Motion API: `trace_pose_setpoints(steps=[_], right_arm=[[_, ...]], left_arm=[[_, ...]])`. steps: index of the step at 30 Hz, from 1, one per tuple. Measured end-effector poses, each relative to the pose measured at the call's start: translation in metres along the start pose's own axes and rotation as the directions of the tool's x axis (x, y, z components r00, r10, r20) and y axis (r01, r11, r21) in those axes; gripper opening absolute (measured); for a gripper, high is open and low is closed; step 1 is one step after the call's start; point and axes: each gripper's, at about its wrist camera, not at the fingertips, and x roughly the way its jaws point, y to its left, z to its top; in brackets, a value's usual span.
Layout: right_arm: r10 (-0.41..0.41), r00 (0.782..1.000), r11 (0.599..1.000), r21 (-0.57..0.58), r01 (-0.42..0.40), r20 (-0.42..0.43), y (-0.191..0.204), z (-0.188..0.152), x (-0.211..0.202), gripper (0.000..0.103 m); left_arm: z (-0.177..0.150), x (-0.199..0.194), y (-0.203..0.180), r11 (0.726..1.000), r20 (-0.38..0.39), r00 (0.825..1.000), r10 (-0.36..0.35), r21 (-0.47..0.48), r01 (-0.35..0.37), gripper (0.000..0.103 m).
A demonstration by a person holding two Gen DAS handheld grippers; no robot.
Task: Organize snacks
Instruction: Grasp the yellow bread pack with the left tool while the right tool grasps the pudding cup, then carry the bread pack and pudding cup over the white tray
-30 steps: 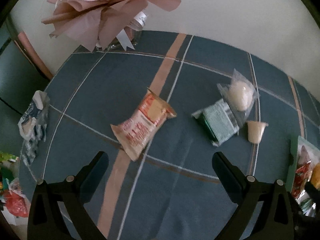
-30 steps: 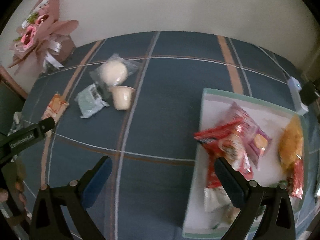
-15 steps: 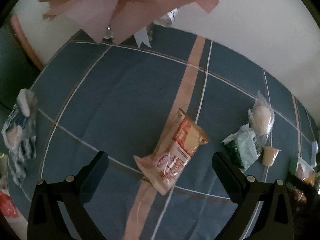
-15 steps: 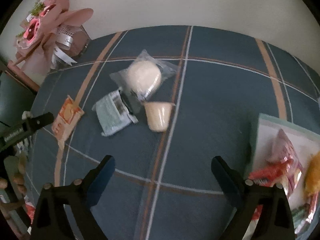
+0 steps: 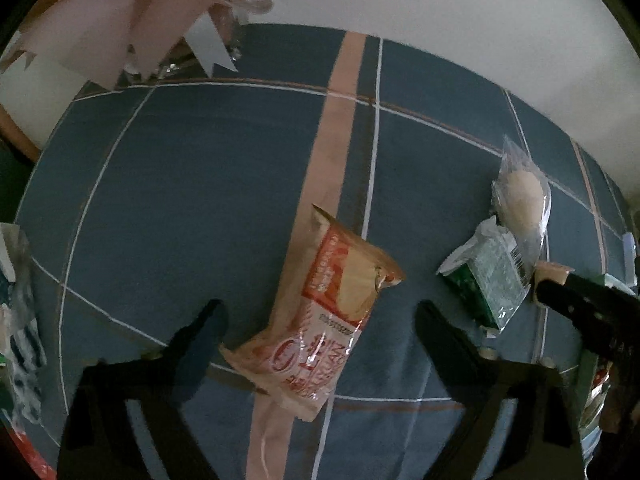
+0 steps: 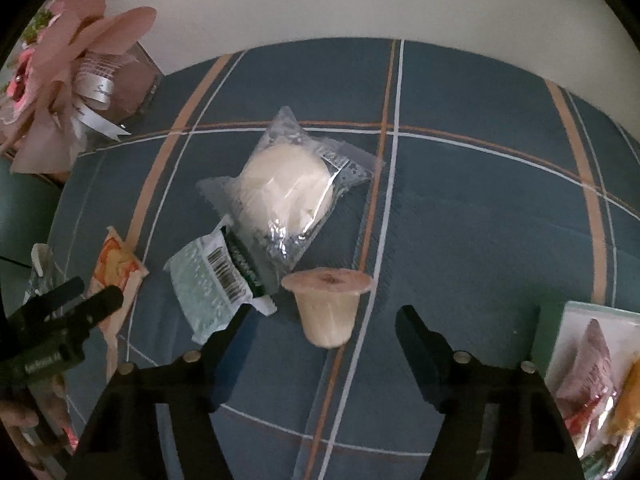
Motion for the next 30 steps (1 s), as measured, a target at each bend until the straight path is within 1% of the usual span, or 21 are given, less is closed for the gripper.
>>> trace_pose_setpoints(steps=[2,3,4,5,6,9,10,11,15,16,21,25,30], right_arm=[[0.001,1.0,1.0,-0.001,-0.001,-0.006,0.001,0.003,0.004,0.065],[0.002,1.0,1.0,0.0,-0.002,-0.011,0.002,0.004,0.007,0.064],[0.004,1.0,1.0,0.003,-0.004,-0.016,0.001,0.005,0.009,0.063],[0.006,1.0,1.0,0.007,-0.006,-0.022,0.001,0.006,0.012,0.06],[0.009,1.0,1.0,0.013,-0.008,-0.026,0.0,0.007,0.014,0.058],[0.022,0.999,0.999,0.026,-0.021,-0.024,-0.002,0.009,0.017,0.054],[0.026,0.999,0.999,0.028,-0.026,-0.02,-0.002,0.01,0.017,0.05],[0.031,0.999,0.999,0.027,-0.03,-0.02,-0.003,0.01,0.016,0.047],[0.045,0.999,0.999,0.026,-0.045,-0.012,-0.004,0.009,0.016,0.043],[0.048,0.999,0.998,0.029,-0.048,-0.006,-0.005,0.008,0.014,0.04],[0.073,0.997,0.997,0.038,-0.074,0.018,-0.016,-0.003,-0.001,0.04],[0.102,0.993,0.994,0.043,-0.104,0.063,-0.02,-0.011,-0.021,0.04],[0.078,0.989,0.995,0.051,-0.085,0.125,-0.026,-0.03,-0.053,0.04]], left_arm=[[0.003,0.006,-0.003,1.0,-0.006,1.0,0.003,0.006,-0.003,0.083],[0.003,0.008,-0.004,1.0,-0.008,1.0,0.0,0.005,0.0,0.082],[0.003,0.009,-0.006,1.0,-0.009,1.0,-0.001,0.004,0.001,0.079],[0.003,0.011,-0.007,1.0,-0.01,1.0,0.0,0.005,0.0,0.071],[0.003,0.012,-0.008,1.0,-0.013,1.0,0.003,0.006,-0.003,0.067],[0.003,0.016,-0.011,1.0,-0.023,1.0,0.014,0.005,-0.013,0.047],[0.003,0.016,-0.011,1.0,-0.021,1.0,0.014,0.002,-0.014,0.041],[0.004,0.017,-0.012,1.0,-0.019,1.0,0.012,-0.003,-0.013,0.039],[0.003,0.014,-0.012,0.999,-0.009,1.0,0.006,-0.037,-0.006,0.037],[0.0,0.012,-0.011,0.999,-0.006,1.0,0.001,-0.049,-0.002,0.037],[-0.006,-0.003,-0.013,0.996,0.026,1.0,-0.002,-0.094,0.004,0.037],[-0.009,-0.023,-0.02,0.991,0.064,0.998,-0.013,-0.131,0.022,0.037],[-0.015,-0.053,-0.044,0.988,0.116,0.993,-0.032,-0.149,0.049,0.037]])
